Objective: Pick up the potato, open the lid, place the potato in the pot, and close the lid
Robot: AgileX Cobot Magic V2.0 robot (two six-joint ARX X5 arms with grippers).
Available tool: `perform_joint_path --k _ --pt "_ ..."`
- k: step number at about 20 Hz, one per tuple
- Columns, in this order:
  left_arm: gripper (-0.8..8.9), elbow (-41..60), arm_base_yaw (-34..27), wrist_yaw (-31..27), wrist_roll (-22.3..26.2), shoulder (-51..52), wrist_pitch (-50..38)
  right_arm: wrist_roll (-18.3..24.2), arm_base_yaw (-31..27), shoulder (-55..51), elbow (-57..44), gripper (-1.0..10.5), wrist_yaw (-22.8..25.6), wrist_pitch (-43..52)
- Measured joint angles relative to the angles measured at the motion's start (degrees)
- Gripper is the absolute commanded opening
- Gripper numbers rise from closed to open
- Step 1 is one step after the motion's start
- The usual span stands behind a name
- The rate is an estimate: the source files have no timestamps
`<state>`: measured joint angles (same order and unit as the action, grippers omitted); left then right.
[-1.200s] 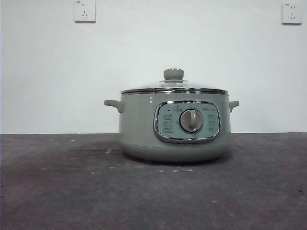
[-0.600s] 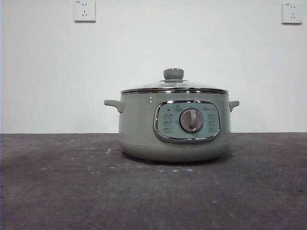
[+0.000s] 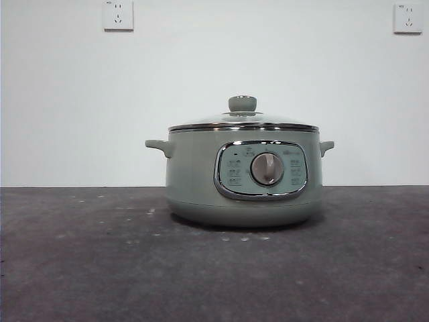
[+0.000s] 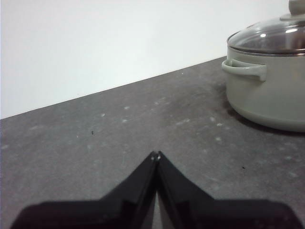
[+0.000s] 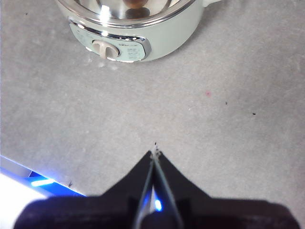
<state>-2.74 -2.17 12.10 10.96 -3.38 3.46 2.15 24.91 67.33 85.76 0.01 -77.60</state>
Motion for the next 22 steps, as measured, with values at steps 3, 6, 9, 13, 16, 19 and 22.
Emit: perform_joint_path --k 3,6,9,13,16,19,22 --pt "-0.01 1.7 -0.35 -0.02 -2.21 2.99 4.79 0.0 0.0 -0.02 0.0 0.0 0.0 0.0" --pt "-0.01 1.68 -0.44 0.15 -3.58 3.04 5.81 0.0 0.0 0.0 0.0 0.0 0.0 0.0" --pt "-0.01 1.68 -0.44 0.28 -4.22 2.56 5.81 0.0 0.0 0.0 0.0 0.0 0.24 0.02" --pt "-0.01 1.7 -0.44 0.28 -4.59 1.6 5.81 0.0 0.0 0.0 0.0 0.0 0.42 0.0" --pt "-0.01 1.68 -0.44 0.28 -4.59 0.85 5.81 0.0 0.0 0.0 0.0 0.0 0.44 0.0" --pt "-0.01 1.68 -0.44 0.26 -4.59 0.0 5.81 0.0 0.0 0.0 0.0 0.0 0.44 0.0" --pt "-0.01 1.68 -0.44 0.26 -4.59 -0.72 5.81 0.7 -0.96 -1.09 -0.11 0.0 2.71 0.59"
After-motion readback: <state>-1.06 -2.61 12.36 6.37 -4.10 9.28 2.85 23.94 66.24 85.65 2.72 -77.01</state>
